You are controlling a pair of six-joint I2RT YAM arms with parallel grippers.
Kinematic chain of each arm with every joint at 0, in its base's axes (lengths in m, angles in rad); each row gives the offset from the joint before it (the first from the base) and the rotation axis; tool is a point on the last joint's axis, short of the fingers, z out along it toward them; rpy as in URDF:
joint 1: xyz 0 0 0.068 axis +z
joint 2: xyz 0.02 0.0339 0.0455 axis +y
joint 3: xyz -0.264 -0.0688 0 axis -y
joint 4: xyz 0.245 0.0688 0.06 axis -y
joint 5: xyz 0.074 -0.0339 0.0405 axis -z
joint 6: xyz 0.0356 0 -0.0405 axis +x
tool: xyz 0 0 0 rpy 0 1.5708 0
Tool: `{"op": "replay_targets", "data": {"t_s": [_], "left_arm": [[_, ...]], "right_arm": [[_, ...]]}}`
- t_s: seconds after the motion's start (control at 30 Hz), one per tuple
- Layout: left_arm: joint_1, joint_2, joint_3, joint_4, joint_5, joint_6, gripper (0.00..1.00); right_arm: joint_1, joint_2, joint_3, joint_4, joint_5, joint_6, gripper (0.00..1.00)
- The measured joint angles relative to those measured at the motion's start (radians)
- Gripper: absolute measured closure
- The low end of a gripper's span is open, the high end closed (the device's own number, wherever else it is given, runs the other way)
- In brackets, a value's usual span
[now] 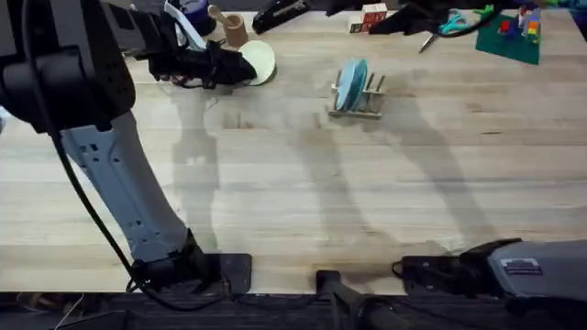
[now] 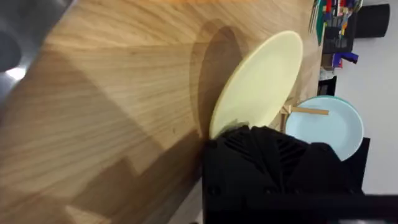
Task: Pick up the plates from the table one by one and place each into a slot on the dish rack.
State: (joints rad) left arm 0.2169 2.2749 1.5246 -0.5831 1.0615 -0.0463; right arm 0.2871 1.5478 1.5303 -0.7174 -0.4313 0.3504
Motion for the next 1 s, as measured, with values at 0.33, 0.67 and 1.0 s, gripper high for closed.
{"op": "replay_targets", "data": {"t_s": [0.33,0.67,1.0], "left_arm": [[0.0,0.0,0.0,0.0,0.0,0.0,0.96],[0.0,0.0,0.0,0.0,-0.001,0.0,0.96],[0.0,0.0,0.0,0.0,-0.001,0.0,0.96]], "right_arm": [[0.05,0.205,0.088,0.06,-0.032,0.0,0.006],[0.116,0.426,0.311,0.067,-0.037,0.0,0.006],[0.157,0.564,0.348,0.142,-0.037,0.001,0.006]]}}
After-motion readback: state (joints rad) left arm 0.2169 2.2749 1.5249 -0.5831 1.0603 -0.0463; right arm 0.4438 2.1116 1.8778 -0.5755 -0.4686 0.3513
